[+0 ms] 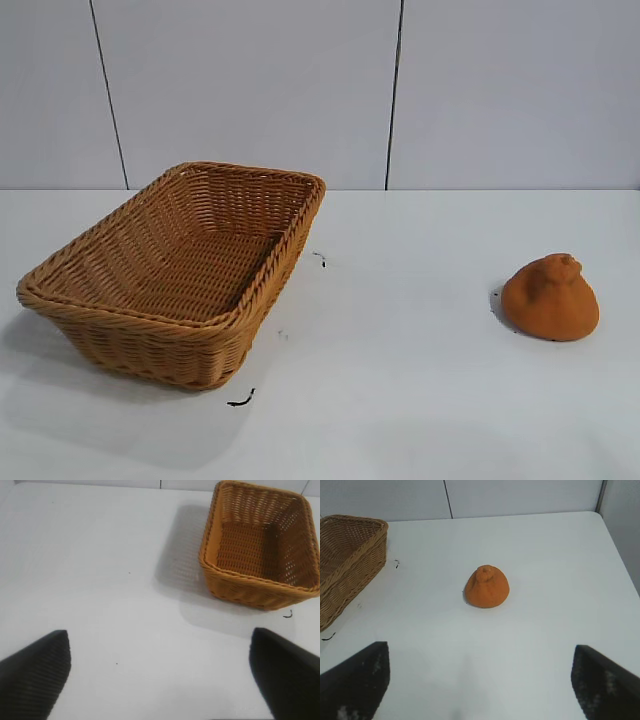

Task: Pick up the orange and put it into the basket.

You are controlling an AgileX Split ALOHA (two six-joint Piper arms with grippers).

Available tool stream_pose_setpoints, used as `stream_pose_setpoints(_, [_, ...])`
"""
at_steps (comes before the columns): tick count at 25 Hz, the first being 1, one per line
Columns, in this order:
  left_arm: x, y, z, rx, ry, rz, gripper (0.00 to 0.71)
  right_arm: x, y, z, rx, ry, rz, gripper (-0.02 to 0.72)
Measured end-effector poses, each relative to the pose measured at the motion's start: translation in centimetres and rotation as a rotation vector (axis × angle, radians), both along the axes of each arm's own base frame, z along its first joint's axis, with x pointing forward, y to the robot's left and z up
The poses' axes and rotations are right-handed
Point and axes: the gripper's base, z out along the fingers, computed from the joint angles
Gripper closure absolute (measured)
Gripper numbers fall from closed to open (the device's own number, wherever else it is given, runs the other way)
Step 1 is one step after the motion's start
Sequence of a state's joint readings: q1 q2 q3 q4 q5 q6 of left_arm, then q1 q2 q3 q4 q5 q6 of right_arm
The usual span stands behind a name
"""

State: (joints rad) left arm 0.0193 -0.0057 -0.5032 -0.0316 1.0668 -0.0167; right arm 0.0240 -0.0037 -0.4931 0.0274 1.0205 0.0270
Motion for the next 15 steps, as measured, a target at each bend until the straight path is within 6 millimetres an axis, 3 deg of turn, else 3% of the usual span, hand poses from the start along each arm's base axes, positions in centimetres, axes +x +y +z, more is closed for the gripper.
stream_pose_setpoints(12, [0.0, 0.1, 0.1, 0.011, -0.001, 0.004, 0.014, 0.0, 0.0, 0.0, 0.000, 0.000, 0.000, 0.023])
stream_pose_setpoints(15, [0.7, 0.1, 1.3, 0.020, 0.029, 0.005, 0.014, 0.0, 0.0, 0.0, 0.000, 0.000, 0.000, 0.023])
